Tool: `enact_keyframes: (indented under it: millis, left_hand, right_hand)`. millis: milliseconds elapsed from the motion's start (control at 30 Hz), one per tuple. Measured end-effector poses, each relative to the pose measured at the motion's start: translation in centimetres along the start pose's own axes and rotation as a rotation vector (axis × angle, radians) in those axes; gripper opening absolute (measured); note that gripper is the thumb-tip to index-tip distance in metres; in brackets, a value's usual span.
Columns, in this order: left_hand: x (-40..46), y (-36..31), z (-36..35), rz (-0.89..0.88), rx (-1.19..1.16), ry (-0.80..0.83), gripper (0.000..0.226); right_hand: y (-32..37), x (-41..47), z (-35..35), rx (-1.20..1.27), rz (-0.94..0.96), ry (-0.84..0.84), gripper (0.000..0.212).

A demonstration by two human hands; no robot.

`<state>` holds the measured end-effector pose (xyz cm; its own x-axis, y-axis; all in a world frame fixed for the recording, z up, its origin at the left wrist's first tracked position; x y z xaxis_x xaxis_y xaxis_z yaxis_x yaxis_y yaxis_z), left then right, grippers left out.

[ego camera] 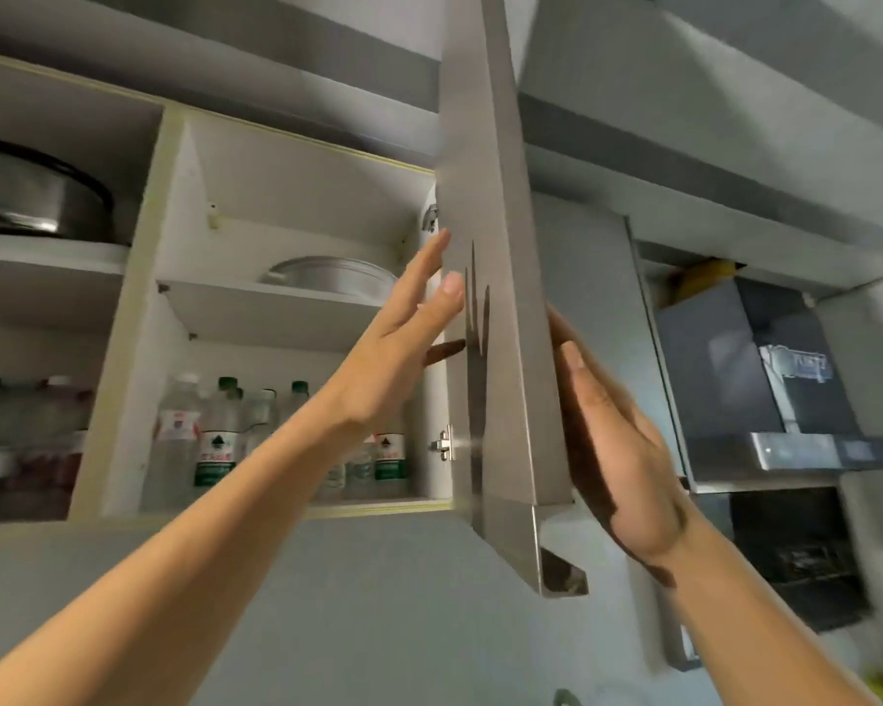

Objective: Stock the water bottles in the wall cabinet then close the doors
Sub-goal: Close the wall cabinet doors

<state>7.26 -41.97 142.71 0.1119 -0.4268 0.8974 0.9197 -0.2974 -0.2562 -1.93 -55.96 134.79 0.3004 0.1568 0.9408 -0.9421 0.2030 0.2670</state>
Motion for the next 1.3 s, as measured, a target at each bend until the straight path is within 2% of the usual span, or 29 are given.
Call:
enact_keyframes:
  millis: [167,267,400,533,600,900,1100,1200,1300]
  left_hand:
    - [-2.2,-2.2,5.4,0.028,0.028,0.002,0.066]
    - [-4.2,-2.5,8.7,0.09,0.064,-0.035,0.072]
    - [-6.8,-2.5,12.6,0.16,0.091,-0.093,0.064]
    - [-8.3,-2.3,17.3,0.116,0.304,-0.215,0.053]
    - [-9.1,-1.9,19.2,0.096,0.428,-0.268,0.055]
    - [-11.8,5.7,26.2,0.161,0.555,-0.475,0.072]
    - [-12.1,11.3,30.6,0.278,0.504,-0.563,0.082]
    - [-12.0,13.2,32.2,0.341,0.488,-0.568,0.089]
    - [-11.8,14.6,33.6,0.371,0.468,-0.561,0.086]
  right_hand:
    - [-4.6,2.9,-5.0,-0.135,-0.006,0.048,0.06]
    - [-6.9,4.2,-8.2,-0.216,0.02,0.032,0.061]
    - [-9.2,5.8,-12.7,-0.279,0.072,-0.005,0.064]
    - [-11.2,7.3,-16.3,-0.369,0.084,0.0,0.063]
    - [-12.6,8.0,-17.9,-0.405,0.086,0.008,0.061]
    - [-20.0,11.5,-22.3,-0.603,0.102,-0.003,0.078]
    - [-24.7,13.1,-24.2,-0.771,0.048,0.022,0.082]
    - [-26.1,13.8,-25.2,-0.859,0.029,0.02,0.081]
    - [-27.5,14.2,-26.1,-0.909,0.011,0.037,0.081]
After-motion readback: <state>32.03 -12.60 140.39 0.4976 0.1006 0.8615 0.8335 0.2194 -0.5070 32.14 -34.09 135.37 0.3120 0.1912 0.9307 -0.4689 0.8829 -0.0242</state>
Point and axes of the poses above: each hand's wrist, its own x-axis towards the middle knuckle, its own z-axis out of the back of the hand, y = z × x, the point moved 3 cm from there along x, towards the middle knuckle, and after that the axes turned 2 degrees about y, right-handed, at the moved point
